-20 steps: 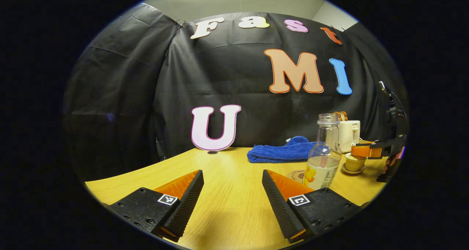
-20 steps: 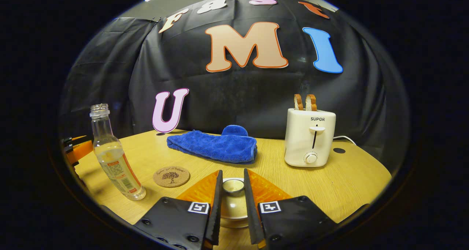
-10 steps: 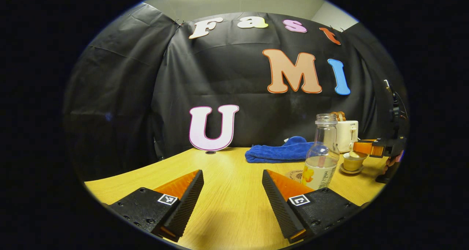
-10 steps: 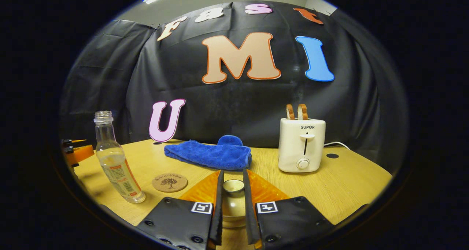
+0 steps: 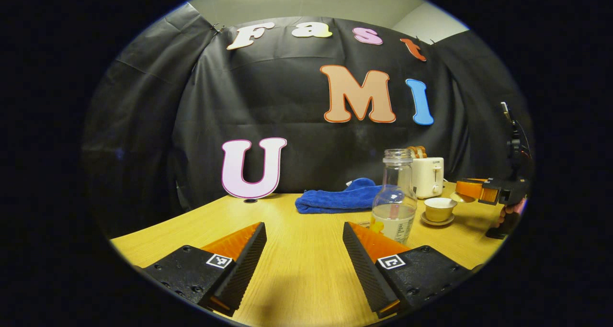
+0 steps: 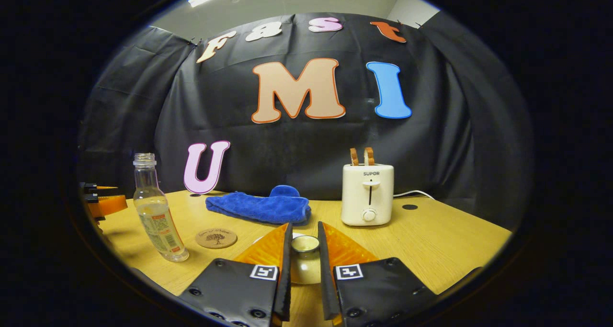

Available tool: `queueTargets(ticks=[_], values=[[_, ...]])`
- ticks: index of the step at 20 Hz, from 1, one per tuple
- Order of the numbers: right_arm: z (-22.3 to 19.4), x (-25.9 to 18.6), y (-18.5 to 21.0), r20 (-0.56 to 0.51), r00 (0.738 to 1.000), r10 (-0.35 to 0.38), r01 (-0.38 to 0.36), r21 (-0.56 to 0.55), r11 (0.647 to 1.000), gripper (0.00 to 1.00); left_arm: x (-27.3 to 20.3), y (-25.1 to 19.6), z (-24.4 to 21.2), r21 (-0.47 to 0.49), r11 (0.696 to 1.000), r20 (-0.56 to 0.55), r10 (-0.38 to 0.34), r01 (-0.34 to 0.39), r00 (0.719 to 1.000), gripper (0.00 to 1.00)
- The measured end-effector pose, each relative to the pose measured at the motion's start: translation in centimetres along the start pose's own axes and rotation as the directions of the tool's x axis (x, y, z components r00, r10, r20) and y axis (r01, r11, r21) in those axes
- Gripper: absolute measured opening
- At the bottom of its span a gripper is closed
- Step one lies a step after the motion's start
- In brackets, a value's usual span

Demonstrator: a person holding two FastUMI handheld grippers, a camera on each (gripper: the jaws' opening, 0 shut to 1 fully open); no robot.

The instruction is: Open the teacup lid with one hand, grasp the water bottle and pour water into the teacup with the other hand; after pouring, place the water bottle on the coaster and then close the teacup lid.

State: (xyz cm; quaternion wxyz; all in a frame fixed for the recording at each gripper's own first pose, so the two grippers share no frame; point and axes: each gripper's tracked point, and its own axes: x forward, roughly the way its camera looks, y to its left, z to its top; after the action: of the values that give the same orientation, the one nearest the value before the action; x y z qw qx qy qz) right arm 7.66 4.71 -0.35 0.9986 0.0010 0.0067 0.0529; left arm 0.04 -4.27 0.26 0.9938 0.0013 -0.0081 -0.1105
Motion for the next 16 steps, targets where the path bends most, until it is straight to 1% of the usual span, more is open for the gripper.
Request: queueTargets(ticks=[4,7,9,11,14,15,16], values=[[0.1,-2.3,-2.0,0.004,0.998,-0.064,0.064,-0.002,0.998,0.29,0.2,-2.1,0.0,-0.010,0.999,-0.002,-0.049,0.048,0.999,0.94],[0.2,-4.1,-3.2,0.004,0.996,-0.094,0.094,-0.002,0.996,0.29,0.3,-4.6,0.0,-0.012,0.992,-0.001,-0.123,0.123,0.992,0.94],[0.4,-5.4,-4.2,0.009,0.993,-0.119,0.119,-0.003,0.993,0.29,0.5,-5.7,-0.1,-0.007,0.988,-0.003,-0.152,0.152,0.988,0.94],[0.5,-6.6,-4.7,0.013,0.992,-0.128,0.129,-0.003,0.992,0.29,0.8,-6.7,-0.1,-0.010,0.984,-0.003,-0.175,0.175,0.984,0.94],[0.3,-6.5,-4.7,0.006,0.993,-0.122,0.122,-0.002,0.993,0.29,1.3,-8.3,-0.2,-0.010,0.976,-0.009,-0.218,0.218,0.976,0.94],[0.4,-6.6,-4.9,0.007,0.992,-0.123,0.123,-0.004,0.992,0.29,1.5,-8.8,-0.3,-0.008,0.972,-0.017,-0.233,0.233,0.972,0.92],[0.4,-6.6,-4.9,0.007,0.992,-0.125,0.125,-0.002,0.992,0.29,1.7,-9.2,-0.5,-0.007,0.970,-0.026,-0.243,0.243,0.970,0.94]])
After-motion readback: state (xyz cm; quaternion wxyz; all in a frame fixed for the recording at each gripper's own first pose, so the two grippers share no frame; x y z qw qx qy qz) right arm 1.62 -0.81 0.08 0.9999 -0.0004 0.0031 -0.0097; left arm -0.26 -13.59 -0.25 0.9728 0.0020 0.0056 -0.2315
